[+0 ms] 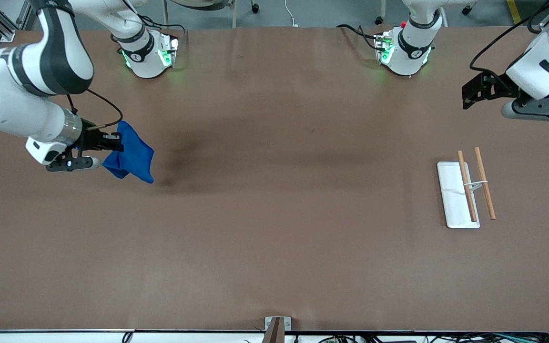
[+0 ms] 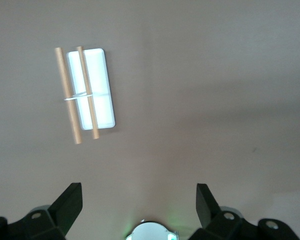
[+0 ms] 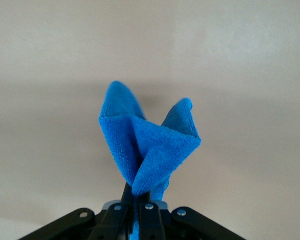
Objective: Right arm passes towel to left arm to hang
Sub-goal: 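Lift the towel with the right gripper while the left gripper approaches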
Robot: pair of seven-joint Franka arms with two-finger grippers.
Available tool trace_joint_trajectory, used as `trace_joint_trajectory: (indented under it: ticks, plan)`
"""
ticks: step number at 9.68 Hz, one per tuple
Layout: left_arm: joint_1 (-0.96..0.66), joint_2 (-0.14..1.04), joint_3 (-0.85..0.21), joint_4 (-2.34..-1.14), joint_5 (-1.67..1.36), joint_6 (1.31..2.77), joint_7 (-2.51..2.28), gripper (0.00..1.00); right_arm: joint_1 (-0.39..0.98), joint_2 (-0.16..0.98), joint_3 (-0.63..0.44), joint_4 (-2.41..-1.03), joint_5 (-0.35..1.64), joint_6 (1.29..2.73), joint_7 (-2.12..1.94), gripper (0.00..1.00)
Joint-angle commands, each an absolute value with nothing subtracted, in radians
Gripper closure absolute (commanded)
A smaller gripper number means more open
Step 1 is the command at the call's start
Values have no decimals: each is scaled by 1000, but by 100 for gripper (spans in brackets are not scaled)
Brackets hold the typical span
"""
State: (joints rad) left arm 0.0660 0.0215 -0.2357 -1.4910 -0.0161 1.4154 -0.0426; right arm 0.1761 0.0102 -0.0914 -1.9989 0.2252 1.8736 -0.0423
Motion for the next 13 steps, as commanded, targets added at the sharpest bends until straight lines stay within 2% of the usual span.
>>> trace_joint_trajectory:
  ticks: [1,5,7,9,11,13]
  plan:
    - [69,115,-239,-1456,-216,1422,-57,0,205,32,-97,-1904,322,1858,-18,100]
    - [89,257,-239,-1463,-727,1560,10,0,264,87,-97,-1729,668,1859,81,100]
    - [84,331,-247,-1468,-889,1645,302,0,307,147,-98,-1634,797,1865,147,100]
    - [71,400,-252,-1474,-1105,1652,496,0,337,161,-98,-1611,984,1865,166,100]
    - [37,416,-252,-1528,-1277,1689,595,6,382,170,-98,-1611,1173,1876,166,100]
    - [3,419,-252,-1554,-1392,1697,604,14,443,186,-98,-1611,1282,2000,172,100]
